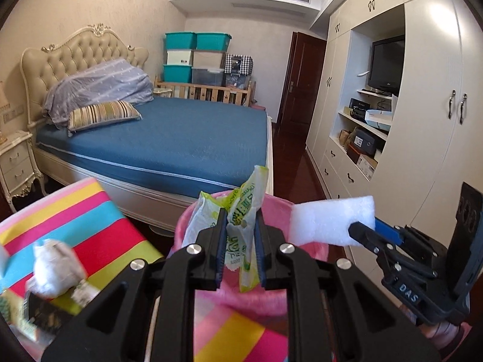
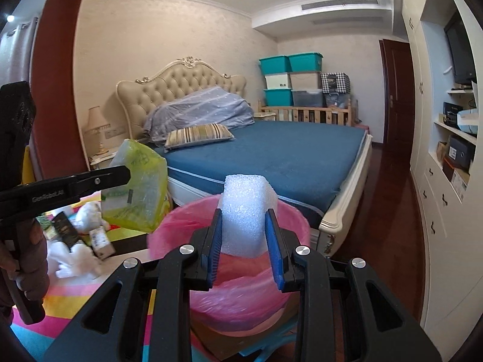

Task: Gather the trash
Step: 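Carry both items to the pink bin and open both grippers over it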

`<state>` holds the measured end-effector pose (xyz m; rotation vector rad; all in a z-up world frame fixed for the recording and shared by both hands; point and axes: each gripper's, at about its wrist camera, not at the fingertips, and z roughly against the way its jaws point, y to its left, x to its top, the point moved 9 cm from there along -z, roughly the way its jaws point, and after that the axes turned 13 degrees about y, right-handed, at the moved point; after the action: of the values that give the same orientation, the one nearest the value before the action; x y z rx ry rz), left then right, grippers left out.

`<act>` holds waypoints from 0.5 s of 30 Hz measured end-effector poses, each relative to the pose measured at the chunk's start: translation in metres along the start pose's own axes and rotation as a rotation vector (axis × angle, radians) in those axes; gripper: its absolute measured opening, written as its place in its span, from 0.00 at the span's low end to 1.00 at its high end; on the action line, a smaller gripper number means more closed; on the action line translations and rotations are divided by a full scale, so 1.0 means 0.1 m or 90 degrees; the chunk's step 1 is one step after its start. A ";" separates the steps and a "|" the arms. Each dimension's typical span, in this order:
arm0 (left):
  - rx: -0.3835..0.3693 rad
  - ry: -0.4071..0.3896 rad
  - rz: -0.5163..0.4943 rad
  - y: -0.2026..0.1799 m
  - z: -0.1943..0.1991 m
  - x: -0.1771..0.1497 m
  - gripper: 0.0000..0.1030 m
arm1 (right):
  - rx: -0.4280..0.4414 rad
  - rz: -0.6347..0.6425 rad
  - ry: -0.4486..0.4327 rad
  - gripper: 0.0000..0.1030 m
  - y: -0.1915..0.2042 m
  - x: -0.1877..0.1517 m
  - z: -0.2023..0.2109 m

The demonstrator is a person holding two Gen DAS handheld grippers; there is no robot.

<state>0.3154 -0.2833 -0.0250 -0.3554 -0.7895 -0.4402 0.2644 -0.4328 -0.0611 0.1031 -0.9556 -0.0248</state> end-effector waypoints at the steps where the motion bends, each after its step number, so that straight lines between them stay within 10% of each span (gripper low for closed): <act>1: 0.000 0.006 0.003 0.00 -0.07 0.01 0.19 | 0.001 0.001 0.001 0.28 -0.01 -0.04 -0.03; 6: 0.007 0.049 0.031 0.13 -0.48 -0.03 0.44 | 0.014 -0.004 0.040 0.33 -0.08 -0.12 -0.36; 9: 0.020 0.047 0.053 0.26 -0.51 -0.11 0.63 | 0.022 -0.014 0.039 0.60 -0.04 -0.21 -0.32; 15: 0.067 0.033 0.056 0.41 -0.26 -0.31 0.92 | 0.012 -0.009 0.043 0.60 -0.02 -0.35 -0.20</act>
<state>0.3325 -0.2532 -0.0706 -0.2787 -0.7400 -0.3226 0.2601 -0.4311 -0.1014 0.1269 -0.8882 -0.0259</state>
